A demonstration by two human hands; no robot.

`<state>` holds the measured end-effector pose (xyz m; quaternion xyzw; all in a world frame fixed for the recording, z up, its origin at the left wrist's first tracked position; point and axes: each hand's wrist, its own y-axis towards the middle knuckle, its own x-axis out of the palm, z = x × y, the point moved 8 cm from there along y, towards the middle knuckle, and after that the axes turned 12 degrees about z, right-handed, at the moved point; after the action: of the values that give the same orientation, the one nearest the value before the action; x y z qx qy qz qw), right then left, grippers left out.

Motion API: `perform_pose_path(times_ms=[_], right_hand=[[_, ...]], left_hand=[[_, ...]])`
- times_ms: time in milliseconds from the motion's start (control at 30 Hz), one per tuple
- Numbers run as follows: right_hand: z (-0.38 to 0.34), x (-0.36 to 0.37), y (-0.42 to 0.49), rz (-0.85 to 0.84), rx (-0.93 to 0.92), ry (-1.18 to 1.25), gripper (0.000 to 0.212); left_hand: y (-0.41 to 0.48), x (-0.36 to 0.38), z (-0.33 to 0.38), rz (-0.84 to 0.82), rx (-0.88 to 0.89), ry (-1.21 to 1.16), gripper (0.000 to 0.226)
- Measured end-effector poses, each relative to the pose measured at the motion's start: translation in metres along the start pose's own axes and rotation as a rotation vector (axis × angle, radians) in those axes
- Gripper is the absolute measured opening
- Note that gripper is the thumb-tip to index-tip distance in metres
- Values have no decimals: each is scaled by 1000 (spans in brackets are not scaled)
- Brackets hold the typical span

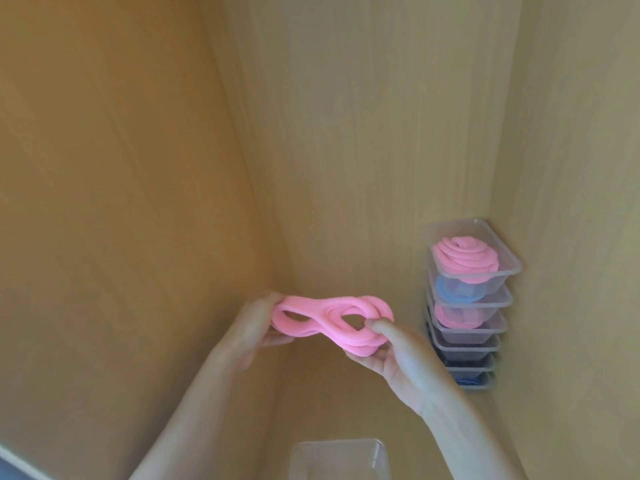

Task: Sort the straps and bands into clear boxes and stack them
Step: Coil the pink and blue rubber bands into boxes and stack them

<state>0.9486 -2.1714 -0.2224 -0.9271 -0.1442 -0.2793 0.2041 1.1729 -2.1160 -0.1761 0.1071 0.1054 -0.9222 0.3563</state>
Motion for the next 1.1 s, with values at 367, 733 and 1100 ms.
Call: perform_pose_path(times_ms=[367,733,1100], right_hand=[[21,-23,-15,-38,-140,-357,23],[61,-9,-22,-183,-86,-513,28],[57,4,-24,-114,-351,-696,27]], left_hand=[[-68,51,-63,-215,51,104,46],[-85,65,-107,-259,-202,-355,28],[-92,47,-133,51,-214,-534,41]])
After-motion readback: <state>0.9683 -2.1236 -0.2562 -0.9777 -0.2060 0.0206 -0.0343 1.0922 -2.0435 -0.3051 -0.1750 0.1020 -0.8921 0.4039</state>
